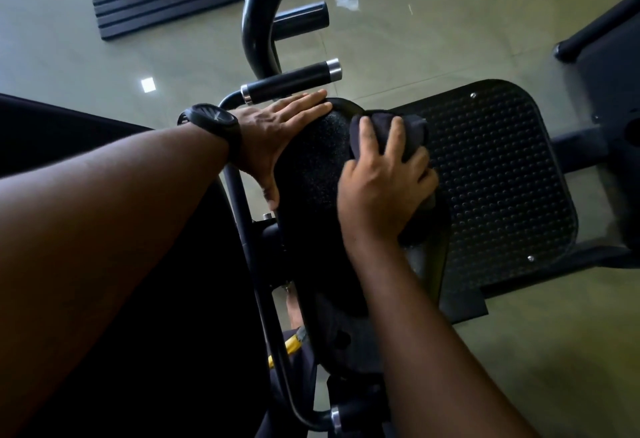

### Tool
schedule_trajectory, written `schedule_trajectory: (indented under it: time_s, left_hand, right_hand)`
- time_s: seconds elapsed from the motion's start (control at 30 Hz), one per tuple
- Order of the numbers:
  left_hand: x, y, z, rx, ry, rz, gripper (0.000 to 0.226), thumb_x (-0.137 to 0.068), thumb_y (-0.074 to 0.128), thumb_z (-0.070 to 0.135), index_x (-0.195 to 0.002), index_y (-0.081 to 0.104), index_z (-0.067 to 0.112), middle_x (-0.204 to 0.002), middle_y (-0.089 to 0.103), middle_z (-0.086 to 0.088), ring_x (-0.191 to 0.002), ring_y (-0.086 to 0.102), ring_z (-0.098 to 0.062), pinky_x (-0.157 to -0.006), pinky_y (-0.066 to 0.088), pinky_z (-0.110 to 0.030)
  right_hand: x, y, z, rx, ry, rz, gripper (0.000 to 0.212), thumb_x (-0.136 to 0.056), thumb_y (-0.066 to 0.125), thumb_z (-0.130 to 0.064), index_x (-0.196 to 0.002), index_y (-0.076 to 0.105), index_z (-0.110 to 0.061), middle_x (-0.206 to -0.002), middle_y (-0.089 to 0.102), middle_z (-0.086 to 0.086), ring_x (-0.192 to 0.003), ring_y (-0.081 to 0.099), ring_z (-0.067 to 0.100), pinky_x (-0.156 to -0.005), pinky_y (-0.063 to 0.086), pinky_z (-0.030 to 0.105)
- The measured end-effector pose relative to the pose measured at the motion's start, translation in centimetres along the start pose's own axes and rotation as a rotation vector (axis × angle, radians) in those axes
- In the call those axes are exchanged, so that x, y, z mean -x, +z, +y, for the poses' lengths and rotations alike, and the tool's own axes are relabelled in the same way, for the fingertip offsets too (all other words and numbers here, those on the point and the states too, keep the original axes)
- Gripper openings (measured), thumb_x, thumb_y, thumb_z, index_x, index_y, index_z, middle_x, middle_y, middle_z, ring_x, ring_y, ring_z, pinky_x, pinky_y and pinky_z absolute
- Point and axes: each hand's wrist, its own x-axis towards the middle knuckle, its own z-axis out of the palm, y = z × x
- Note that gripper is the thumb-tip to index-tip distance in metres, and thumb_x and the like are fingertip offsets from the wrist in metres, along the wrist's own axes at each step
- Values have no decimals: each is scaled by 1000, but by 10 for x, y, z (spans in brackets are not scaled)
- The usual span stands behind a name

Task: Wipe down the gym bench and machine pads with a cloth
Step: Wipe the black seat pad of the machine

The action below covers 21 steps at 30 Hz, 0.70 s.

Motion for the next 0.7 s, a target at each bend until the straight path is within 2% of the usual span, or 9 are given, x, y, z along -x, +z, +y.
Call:
schedule_trajectory:
  time_s: [0.07,0.2,0.27,0.33,0.4,0.47,0.53,0.6,0.7]
  left_hand:
    - [0,0,0,-1,2,10,175,-22,73,92,-157,-22,33,-164,-28,9,-154,-15,-15,-123,2,-39]
    - [1,-1,1,-3,26,24,174,-26,75,90,-159,-18,29,-168,-22,1,-155,-11,-19,-119,4,-40]
    - [1,-2,3,-14,23,26,174,-26,77,88,-159,-19,29,-168,-21,2,-155,-10,-20,-119,3,-38]
    - [0,-2,3,-13,16,20,175,-25,78,88,-159,-18,29,-168,-22,2,-156,-9,-20,-120,3,-38]
    - [0,-1,2,-9,4,17,175,-24,77,89,-158,-21,32,-167,-24,5,-156,-10,-20,-122,7,-43]
    - [0,-2,2,-3,4,3,176,-25,79,88,-157,-23,33,-167,-25,5,-156,-11,-19,-123,7,-42]
    - [0,-1,2,0,7,5,177,-24,80,87,-158,-20,30,-168,-23,3,-156,-11,-19,-123,3,-37]
    - [1,0,3,-2,9,16,176,-23,76,91,-160,-15,26,-168,-21,1,-156,-11,-18,-124,6,-38]
    - [1,-2,3,3,19,20,174,-24,69,95,-160,-16,28,-169,-20,1,-155,-10,-18,-124,8,-42]
  right_hand:
    - [11,4,-21,4,-48,-10,57,-88,51,-28,-144,54,-32,-156,44,8,-126,49,45,-97,42,55]
    - [78,14,-5,29,-419,-18,54,-90,58,-37,-143,53,-36,-159,41,4,-128,45,42,-98,36,54]
    - [95,11,20,29,-521,-1,53,-89,59,-39,-142,54,-37,-158,43,3,-125,45,39,-94,36,51]
    - [86,6,40,81,-477,1,57,-87,62,-40,-143,53,-39,-157,44,3,-123,47,39,-91,35,50]
    - [55,4,42,88,-300,7,56,-87,62,-37,-143,54,-37,-156,45,5,-122,49,42,-91,37,51]
    - [18,3,20,21,-89,20,56,-86,64,-32,-142,56,-34,-154,47,8,-123,51,44,-92,39,53]
    - [-5,6,-14,-16,11,18,58,-86,66,-29,-144,55,-31,-154,47,9,-125,50,45,-95,40,55]
    - [-3,11,-40,-16,-25,-11,58,-89,55,-28,-147,51,-31,-157,43,10,-128,48,45,-97,40,56]
    - [34,13,-29,22,-253,-22,56,-91,48,-34,-147,50,-33,-160,39,7,-127,48,43,-97,39,54]
